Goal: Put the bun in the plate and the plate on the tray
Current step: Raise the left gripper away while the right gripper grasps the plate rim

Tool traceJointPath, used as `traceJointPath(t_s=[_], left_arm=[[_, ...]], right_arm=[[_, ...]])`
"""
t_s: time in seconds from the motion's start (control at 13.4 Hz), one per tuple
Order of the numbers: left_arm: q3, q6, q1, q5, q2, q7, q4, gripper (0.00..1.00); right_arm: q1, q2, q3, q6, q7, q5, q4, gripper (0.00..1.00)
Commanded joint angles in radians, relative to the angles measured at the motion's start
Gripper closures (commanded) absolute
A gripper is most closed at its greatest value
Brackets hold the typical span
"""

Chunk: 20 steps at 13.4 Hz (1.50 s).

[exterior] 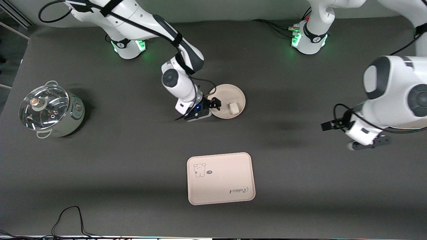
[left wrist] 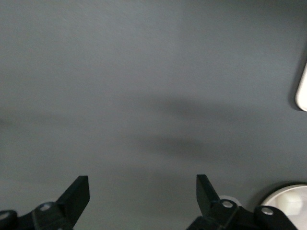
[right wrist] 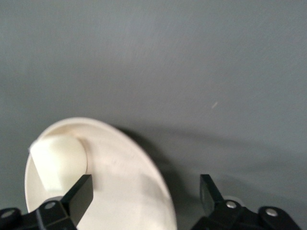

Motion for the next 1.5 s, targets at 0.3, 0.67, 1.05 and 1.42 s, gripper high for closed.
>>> traceJointPath(t_s=[0.3, 0.67, 1.05, 1.42], left_arm=[[0.016, -0.227, -0.030, 0.046, -0.182, 0.019, 0.006, 0.00], [-0.226, -0.311, 0.149, 0.103, -0.194, -0.027, 0.093, 0.00], [-0.262, -0.302, 0.203, 0.106, -0.194, -0.048, 0.098, 0.00], [-0.268, -0.295, 0.200, 0.115, -0.185, -0.050, 0.126, 0.00]], right_arm=[[0.019, -0.035, -0.018, -0.005, -0.008, 0.025, -0.035, 0.63], [0.017, -0.047, -0.023, -0.008, -0.006, 0.025, -0.030, 0.77], [0.020, -0.043, -0.028, -0.008, -0.006, 0.025, -0.030, 0.89], [0.022, -0.032, -0.028, -0.008, -0.006, 0.025, -0.030, 0.89]])
